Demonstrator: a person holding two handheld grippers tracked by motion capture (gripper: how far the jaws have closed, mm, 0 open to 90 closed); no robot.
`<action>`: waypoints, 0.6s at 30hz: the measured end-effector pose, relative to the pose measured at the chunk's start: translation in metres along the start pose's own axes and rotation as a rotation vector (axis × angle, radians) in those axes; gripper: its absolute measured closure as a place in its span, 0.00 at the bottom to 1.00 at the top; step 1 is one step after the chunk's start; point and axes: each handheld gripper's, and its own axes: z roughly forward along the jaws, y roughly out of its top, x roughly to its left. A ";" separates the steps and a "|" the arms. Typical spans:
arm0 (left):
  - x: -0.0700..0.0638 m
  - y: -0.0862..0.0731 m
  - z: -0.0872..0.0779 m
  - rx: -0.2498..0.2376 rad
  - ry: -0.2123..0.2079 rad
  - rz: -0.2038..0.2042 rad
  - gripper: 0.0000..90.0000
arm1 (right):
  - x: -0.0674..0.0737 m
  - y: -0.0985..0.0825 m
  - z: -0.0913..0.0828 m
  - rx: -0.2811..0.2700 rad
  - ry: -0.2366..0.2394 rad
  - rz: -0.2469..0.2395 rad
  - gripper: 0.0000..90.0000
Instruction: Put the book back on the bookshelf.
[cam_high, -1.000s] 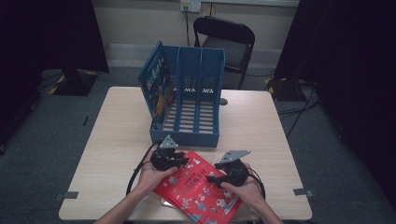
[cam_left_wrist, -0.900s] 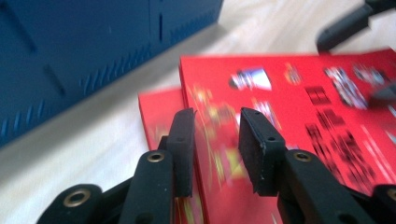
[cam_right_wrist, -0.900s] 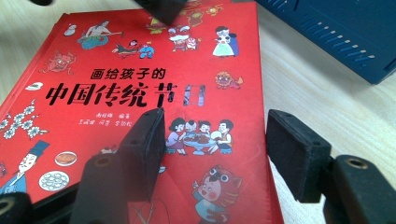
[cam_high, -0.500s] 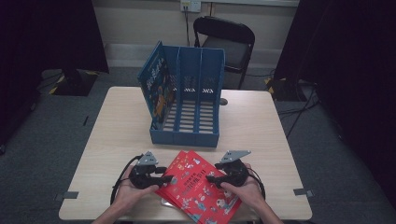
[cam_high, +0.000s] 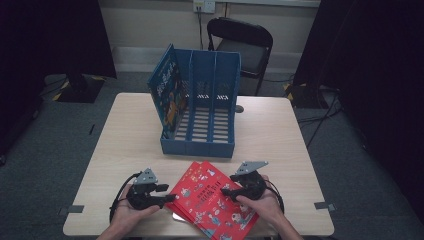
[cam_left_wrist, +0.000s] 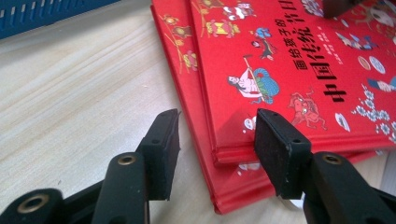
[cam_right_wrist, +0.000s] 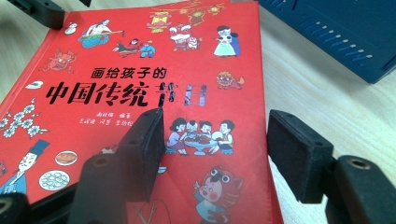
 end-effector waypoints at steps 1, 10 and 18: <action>0.001 0.002 0.002 -0.003 0.004 0.001 0.56 | 0.000 0.000 0.000 0.000 0.000 0.002 0.41; 0.005 0.015 0.014 -0.011 0.049 0.004 0.57 | -0.004 -0.003 -0.005 0.005 -0.025 0.016 0.40; 0.011 0.024 0.024 -0.030 0.066 -0.013 0.57 | -0.002 -0.010 -0.013 0.009 -0.041 0.026 0.40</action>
